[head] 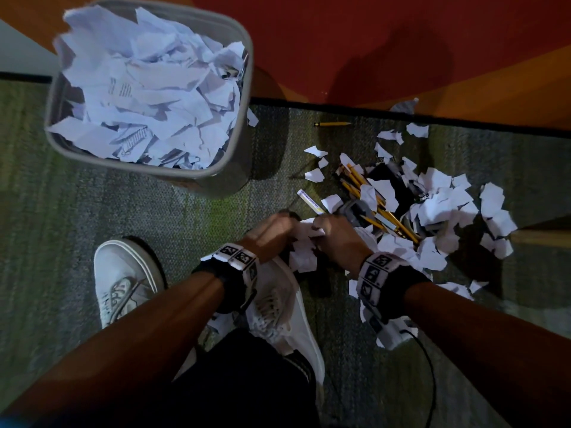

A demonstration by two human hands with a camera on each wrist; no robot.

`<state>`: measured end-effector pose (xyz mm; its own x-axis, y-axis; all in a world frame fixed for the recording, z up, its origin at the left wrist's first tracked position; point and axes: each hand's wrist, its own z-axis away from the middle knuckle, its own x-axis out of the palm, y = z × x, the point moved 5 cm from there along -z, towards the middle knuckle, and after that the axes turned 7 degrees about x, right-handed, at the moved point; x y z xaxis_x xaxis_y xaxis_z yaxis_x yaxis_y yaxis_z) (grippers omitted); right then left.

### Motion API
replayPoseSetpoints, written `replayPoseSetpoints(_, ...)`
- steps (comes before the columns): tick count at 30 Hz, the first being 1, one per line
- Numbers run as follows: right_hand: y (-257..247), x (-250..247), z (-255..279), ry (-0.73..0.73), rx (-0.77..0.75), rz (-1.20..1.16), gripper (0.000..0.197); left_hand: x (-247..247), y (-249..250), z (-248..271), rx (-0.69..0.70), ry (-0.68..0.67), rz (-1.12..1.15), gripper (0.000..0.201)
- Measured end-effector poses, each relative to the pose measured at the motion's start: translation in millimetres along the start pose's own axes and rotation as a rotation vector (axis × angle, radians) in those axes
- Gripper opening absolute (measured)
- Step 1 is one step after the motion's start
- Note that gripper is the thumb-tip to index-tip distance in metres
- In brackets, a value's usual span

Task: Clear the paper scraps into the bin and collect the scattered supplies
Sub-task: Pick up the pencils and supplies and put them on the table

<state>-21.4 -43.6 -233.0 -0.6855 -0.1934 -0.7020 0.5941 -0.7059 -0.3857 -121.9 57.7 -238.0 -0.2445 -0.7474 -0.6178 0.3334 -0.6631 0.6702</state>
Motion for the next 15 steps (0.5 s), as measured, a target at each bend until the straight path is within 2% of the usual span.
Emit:
replayPoseSetpoints(1,-2.6,-6.7,0.4,0.023,-0.001,-0.065,0.012,-7.0,0.1,1.5,-0.007,0.023,0.023,0.017)
replayPoseSetpoints(3,-5.2,-8.8,-0.9,0.019,-0.019,-0.144,0.033,-16.5,-2.3,2.5,0.002,0.061,0.072,0.013)
replayPoseSetpoints(5,-7.6,-3.5,-2.4,-0.067,-0.012,-0.063,0.050,-20.9,-11.3,4.4,0.008,0.082,0.085,0.011)
replayPoseSetpoints(6,-8.8,0.2,-4.3,-0.079,-0.005,-0.006,0.051,-17.3,-21.2,1.0,0.014,0.093,0.091,0.012)
replayPoseSetpoints(10,-13.2,4.4,-11.2,-0.042,0.035,0.018,0.037,-29.7,1.2,8.6,0.026,0.074,0.101,0.017)
replayPoseSetpoints(15,-7.0,14.7,-16.3,-0.105,0.034,0.075,0.016,-31.2,15.3,8.6,-0.001,0.047,0.077,0.028)
